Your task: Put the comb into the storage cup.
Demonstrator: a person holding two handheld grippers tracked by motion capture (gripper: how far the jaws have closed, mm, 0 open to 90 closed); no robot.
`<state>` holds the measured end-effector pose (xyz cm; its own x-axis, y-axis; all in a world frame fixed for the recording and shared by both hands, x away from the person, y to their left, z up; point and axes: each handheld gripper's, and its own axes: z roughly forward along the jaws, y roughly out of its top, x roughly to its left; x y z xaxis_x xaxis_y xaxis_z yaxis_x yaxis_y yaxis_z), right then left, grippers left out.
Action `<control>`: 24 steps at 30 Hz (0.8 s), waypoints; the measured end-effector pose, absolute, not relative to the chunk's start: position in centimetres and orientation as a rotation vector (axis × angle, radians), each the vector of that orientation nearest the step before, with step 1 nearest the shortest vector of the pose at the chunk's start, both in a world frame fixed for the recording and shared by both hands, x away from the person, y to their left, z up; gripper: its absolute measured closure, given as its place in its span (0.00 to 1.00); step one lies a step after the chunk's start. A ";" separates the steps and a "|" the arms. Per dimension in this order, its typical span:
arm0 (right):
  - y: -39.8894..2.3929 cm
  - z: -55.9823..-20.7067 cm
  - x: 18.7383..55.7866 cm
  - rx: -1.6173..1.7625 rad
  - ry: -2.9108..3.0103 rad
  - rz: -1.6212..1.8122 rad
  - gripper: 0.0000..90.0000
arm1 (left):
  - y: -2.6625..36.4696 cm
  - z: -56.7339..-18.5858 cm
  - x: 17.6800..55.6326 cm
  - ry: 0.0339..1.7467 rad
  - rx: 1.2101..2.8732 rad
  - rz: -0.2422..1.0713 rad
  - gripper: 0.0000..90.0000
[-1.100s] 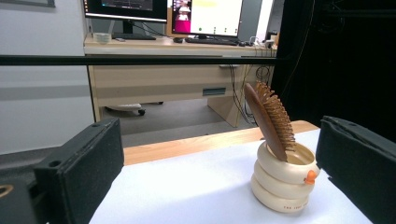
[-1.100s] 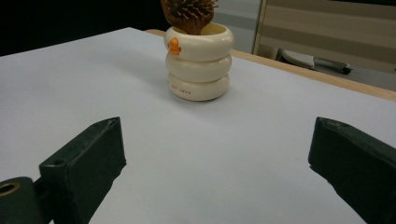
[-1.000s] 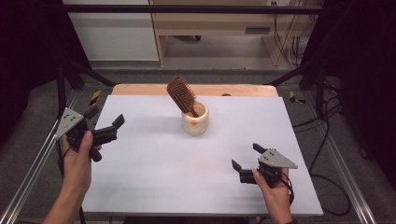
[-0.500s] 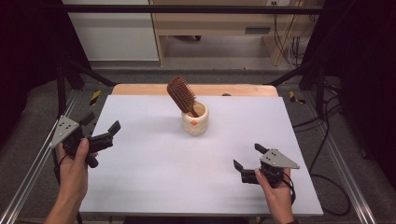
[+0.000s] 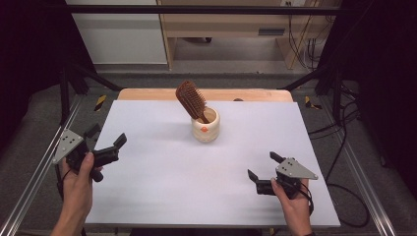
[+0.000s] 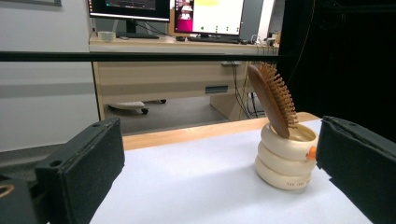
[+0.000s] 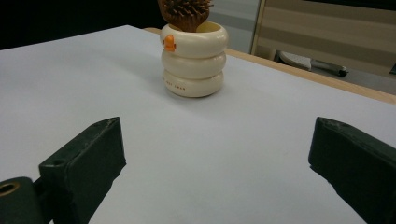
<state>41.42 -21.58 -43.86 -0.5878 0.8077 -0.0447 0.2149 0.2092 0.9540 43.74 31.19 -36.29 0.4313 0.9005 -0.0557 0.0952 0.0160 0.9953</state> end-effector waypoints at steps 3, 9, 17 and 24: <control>-21.7 -43.8 41.3 0.938 1.933 1.393 0.05 | 31.1 -36.8 43.6 0.943 1.423 0.801 0.01; -22.2 -43.9 41.3 0.938 1.919 1.393 0.04 | 31.0 -37.9 43.0 0.935 1.429 0.800 0.01; -22.4 -44.0 41.4 0.926 1.911 1.395 0.04 | 31.4 -38.9 42.2 0.927 1.434 0.802 0.01; -22.5 -44.1 41.4 0.926 1.913 1.393 0.04 | 31.6 -40.1 41.7 0.929 1.445 0.787 0.01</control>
<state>41.40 -22.46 -44.08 -0.5828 0.8104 -0.0605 0.1910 0.2090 0.9591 41.71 31.60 -40.10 0.4551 0.8891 -0.0484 0.0982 0.0039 0.9952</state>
